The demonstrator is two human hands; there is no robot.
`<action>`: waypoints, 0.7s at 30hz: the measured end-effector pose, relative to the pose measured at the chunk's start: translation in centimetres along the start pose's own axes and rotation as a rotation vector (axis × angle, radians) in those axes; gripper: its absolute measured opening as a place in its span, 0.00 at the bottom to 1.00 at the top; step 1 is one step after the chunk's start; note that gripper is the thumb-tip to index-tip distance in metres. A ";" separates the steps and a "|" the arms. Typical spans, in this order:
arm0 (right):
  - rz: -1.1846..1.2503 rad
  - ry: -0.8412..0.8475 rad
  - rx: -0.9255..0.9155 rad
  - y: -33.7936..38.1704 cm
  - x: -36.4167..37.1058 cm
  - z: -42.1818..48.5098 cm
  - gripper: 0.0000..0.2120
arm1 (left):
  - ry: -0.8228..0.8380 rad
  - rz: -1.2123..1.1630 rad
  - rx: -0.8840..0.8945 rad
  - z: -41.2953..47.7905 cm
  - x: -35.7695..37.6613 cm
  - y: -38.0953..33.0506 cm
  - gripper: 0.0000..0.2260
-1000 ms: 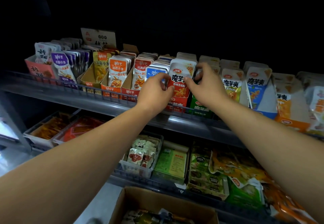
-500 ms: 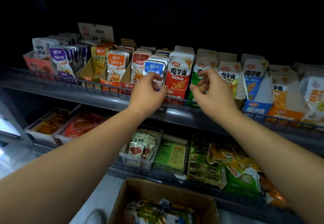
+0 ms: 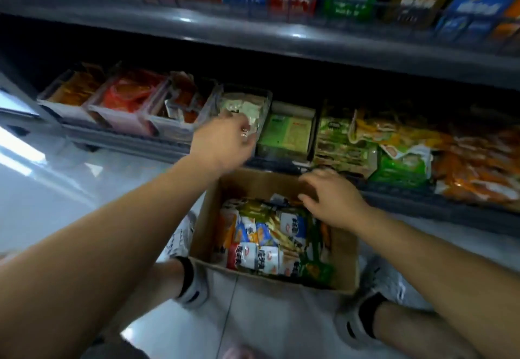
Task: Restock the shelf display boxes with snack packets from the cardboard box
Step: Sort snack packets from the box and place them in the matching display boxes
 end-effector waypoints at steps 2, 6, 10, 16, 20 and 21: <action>0.033 0.106 0.040 -1.4 4.4 -0.1 0.20 | 0.158 0.066 -0.017 -1.6 4.5 1.5 0.14; 0.084 0.276 0.125 -3.1 11.7 -0.6 0.20 | 0.428 0.078 -0.149 -5.3 12.9 4.7 0.11; 0.125 0.389 0.212 -3.9 16.7 -0.4 0.21 | 0.561 0.038 -0.235 -8.2 18.6 7.3 0.07; 0.260 0.371 0.329 -5.0 19.5 1.5 0.24 | 0.631 -0.048 -0.355 -9.8 22.7 9.2 0.07; -0.005 0.039 0.230 -4.8 17.8 3.4 0.26 | 0.605 -0.088 -0.372 -9.5 23.7 9.5 0.08; -0.129 -0.004 0.217 -4.7 17.4 3.8 0.24 | 0.597 -0.100 -0.375 -9.3 23.8 9.6 0.08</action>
Point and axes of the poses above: each hand's wrist, its own z-axis towards the middle knuckle, its own x-axis out of the palm, y = z × x, the point moved 6 cm from there along z, towards the middle knuckle, and after that the axes turned 4 degrees about -z, right-handed, at the moved point
